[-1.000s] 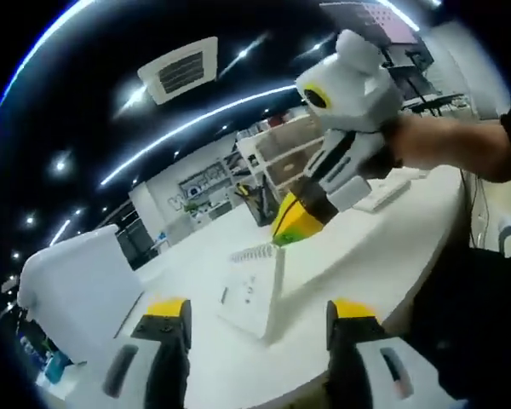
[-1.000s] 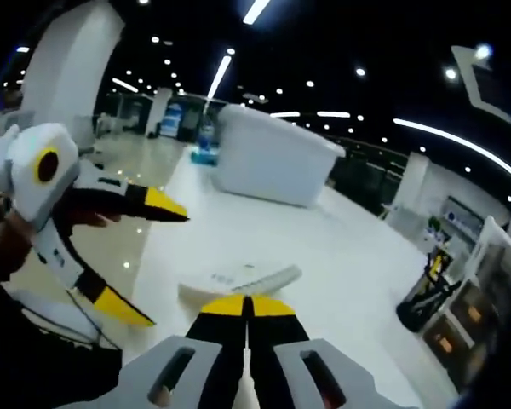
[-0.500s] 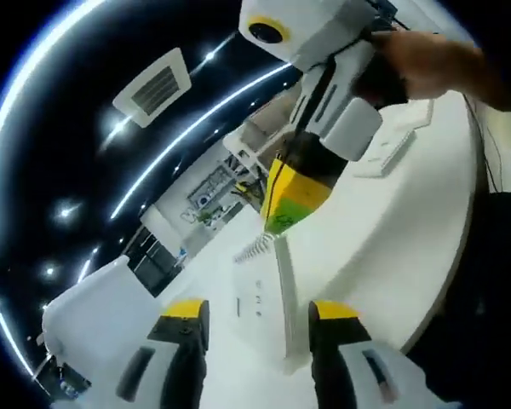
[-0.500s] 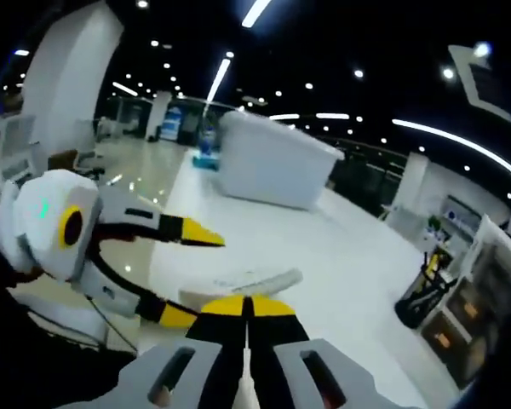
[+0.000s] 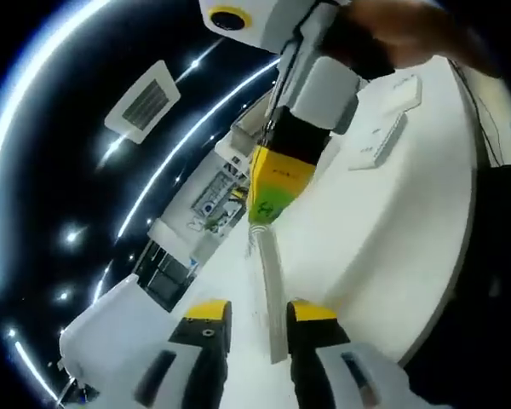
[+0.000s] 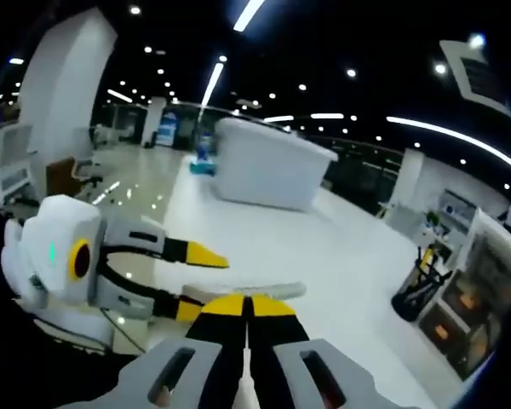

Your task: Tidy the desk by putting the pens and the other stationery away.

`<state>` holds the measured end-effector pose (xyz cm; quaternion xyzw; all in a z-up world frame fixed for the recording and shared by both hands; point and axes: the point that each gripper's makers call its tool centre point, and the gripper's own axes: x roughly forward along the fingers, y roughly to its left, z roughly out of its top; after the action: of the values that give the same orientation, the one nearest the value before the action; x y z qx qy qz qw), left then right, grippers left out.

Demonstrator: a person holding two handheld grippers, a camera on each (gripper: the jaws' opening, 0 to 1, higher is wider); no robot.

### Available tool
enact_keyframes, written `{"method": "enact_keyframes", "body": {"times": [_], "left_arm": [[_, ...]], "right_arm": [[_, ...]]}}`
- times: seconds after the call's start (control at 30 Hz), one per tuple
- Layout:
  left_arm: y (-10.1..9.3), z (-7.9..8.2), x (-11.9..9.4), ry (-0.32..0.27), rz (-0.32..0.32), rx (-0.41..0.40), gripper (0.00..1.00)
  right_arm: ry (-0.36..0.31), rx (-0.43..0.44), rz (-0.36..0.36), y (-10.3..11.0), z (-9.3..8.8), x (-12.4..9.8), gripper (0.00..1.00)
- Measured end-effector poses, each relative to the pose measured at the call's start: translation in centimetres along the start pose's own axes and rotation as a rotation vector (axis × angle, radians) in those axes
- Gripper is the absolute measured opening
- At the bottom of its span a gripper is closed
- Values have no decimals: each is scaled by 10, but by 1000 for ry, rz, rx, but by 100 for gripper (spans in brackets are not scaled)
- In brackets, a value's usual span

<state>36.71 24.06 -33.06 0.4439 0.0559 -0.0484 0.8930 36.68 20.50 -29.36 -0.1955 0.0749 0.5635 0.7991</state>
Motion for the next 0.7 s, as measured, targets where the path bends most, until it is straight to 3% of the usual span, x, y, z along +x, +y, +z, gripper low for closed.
{"method": "enact_keyframes", "body": {"times": [0.57, 0.7], "left_arm": [[-7, 7, 1, -6, -6, 115, 11], [-6, 10, 1, 4, 34, 213, 11]], "right_arm": [[-12, 31, 2, 0, 1, -10, 0], [-9, 35, -3, -1, 0, -12, 0]]}}
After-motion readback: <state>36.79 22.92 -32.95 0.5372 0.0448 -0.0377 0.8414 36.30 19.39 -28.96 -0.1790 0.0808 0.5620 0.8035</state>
